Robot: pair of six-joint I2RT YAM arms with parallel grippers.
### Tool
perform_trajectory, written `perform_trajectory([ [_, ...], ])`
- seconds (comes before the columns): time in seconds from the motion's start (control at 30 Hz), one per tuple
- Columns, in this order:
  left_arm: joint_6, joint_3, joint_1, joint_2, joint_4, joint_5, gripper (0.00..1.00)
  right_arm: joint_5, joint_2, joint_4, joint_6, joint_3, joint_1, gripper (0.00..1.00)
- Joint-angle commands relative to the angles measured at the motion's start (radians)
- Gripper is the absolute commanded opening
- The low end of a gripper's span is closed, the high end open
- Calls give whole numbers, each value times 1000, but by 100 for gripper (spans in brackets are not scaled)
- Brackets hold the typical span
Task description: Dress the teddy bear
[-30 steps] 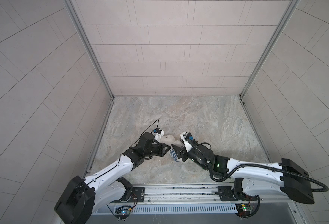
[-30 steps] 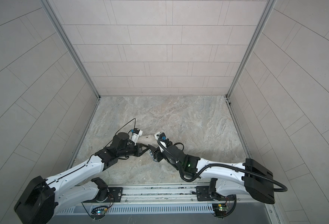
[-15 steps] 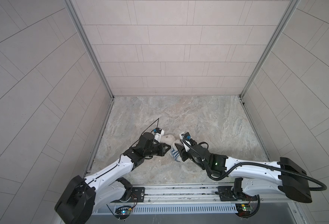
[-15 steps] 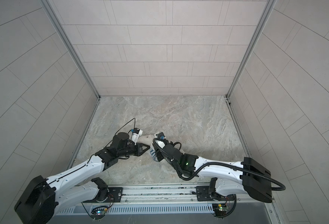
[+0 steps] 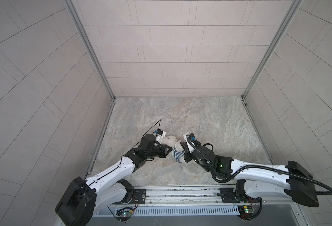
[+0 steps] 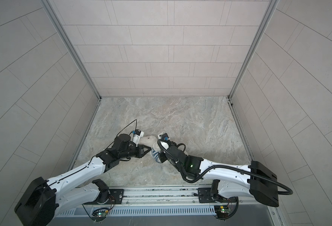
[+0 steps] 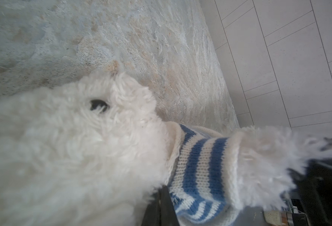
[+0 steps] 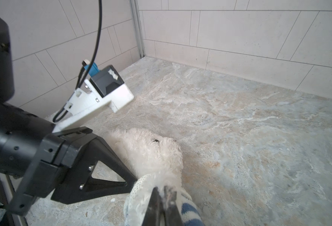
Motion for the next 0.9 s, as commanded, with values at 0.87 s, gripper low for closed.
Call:
perform_trajectory([
  [0.87,85,71,-67,-138,-58,-10,29,-19,-38,194,18,-42,0,0],
])
